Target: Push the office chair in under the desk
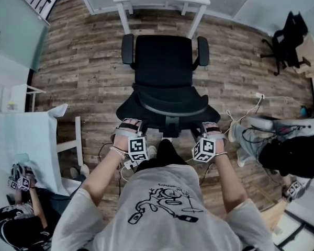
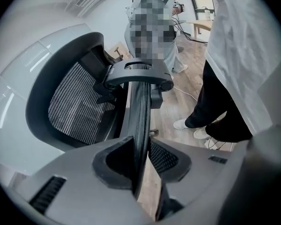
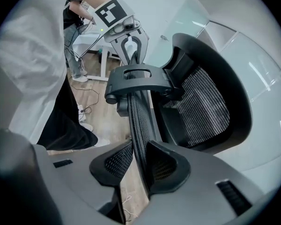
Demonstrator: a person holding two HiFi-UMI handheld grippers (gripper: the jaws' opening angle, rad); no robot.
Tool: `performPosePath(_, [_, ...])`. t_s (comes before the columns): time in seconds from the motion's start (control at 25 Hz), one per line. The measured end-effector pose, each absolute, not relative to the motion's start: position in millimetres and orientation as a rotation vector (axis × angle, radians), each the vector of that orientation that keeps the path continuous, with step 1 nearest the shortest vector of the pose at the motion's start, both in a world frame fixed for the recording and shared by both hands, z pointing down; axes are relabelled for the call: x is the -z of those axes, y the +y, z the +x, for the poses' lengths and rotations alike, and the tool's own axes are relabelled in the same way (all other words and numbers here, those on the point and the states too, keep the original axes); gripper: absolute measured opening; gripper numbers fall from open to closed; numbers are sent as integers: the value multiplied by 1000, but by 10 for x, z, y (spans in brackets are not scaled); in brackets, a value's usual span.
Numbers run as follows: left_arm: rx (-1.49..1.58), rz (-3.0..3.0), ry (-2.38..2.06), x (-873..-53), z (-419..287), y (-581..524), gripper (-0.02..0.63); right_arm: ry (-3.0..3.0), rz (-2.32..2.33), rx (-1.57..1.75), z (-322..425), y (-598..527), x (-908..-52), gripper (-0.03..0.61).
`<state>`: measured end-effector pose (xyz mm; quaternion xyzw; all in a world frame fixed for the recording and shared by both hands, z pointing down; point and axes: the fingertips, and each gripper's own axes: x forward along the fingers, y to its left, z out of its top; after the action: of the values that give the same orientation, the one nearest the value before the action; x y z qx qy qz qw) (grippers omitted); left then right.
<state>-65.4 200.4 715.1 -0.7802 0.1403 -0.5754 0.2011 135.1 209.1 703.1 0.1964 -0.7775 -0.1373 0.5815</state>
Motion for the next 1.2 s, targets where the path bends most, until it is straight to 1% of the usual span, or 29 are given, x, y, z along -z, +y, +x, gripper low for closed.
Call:
performPosePath(0.68, [1665, -2263, 564, -7145, -491, 1416, 107, -1824, 416, 334, 1517, 1484, -7029, 127])
performPosePath(1.0, [1672, -2260, 566, -7153, -418, 1292, 107, -1852, 423, 330, 1592, 1309, -7031, 127])
performPosePath(1.2, [1636, -2217, 507, -7148, -360, 1159, 106, -1869, 465, 273, 1646, 1126, -7043, 130])
